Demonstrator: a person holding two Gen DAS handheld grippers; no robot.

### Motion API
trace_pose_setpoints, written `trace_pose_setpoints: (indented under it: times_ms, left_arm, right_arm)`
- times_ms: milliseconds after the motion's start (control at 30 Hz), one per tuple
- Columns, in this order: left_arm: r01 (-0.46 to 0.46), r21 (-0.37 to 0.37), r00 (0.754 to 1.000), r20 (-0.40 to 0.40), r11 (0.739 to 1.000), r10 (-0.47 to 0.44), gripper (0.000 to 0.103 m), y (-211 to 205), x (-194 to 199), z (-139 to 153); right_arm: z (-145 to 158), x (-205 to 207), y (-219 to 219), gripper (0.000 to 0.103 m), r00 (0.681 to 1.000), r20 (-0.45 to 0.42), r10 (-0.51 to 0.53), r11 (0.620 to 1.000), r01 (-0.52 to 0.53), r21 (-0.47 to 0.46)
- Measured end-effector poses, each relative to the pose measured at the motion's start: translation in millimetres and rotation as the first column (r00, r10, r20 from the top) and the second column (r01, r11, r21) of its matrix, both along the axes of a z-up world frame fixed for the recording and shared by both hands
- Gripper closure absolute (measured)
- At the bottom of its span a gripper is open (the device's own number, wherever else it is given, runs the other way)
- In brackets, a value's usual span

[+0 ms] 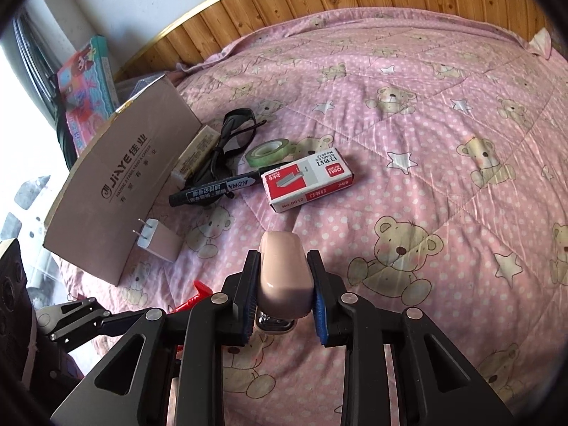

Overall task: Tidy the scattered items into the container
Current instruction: 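Carry the red figure and pink stapler over the yellow-lined white box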

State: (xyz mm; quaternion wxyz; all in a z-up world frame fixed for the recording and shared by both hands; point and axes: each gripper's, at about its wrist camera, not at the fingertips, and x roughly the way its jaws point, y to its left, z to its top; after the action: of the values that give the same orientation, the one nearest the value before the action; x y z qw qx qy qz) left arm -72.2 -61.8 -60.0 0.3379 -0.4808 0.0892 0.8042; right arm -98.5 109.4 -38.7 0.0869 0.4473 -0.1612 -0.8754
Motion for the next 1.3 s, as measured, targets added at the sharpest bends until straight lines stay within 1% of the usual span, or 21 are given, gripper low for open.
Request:
trace_pose_setpoints:
  times_ms: [200, 267, 600, 667, 733, 1033, 1300]
  left_arm:
    - [-0.018, 0.025, 1.000, -0.005, 1.000, 0.018, 0.055, -4, 4, 13]
    - [-0.030, 0.038, 1.000, 0.001, 0.999, 0.030, 0.055, -8, 4, 18]
    - [-0.075, 0.040, 0.997, 0.013, 0.996, 0.074, 0.055, -19, 5, 18]
    - [-0.096, 0.035, 0.995, 0.007, 0.995, 0.096, 0.055, -23, 5, 19]
    - [-0.110, 0.048, 0.994, 0.010, 0.993, 0.110, 0.055, -28, 4, 22]
    - [-0.125, 0.093, 0.991, -0.035, 0.988, 0.129, 0.055, -35, 6, 52]
    - [-0.139, 0.148, 0.985, -0.076, 0.979, 0.152, 0.055, -48, 9, 82]
  right_arm:
    - [7, 7, 8, 0.076, 1.000, -0.015, -0.026, 0.999, 0.025, -0.029]
    - [8, 9, 9, 0.076, 0.999, -0.018, -0.032, 0.999, 0.032, -0.026]
    - [-5, 22, 3, 0.076, 0.999, 0.006, -0.035, 0.999, 0.036, -0.039]
    - [-5, 24, 1, 0.076, 1.000, 0.006, -0.031, 0.999, 0.031, -0.042]
    - [-2, 26, -4, 0.076, 1.000, -0.001, -0.019, 0.999, 0.019, -0.040]
    - [16, 33, -19, 0.076, 0.999, -0.040, 0.011, 0.999, -0.013, -0.038]
    - [31, 39, -31, 0.076, 0.997, -0.069, 0.033, 0.999, -0.035, -0.031]
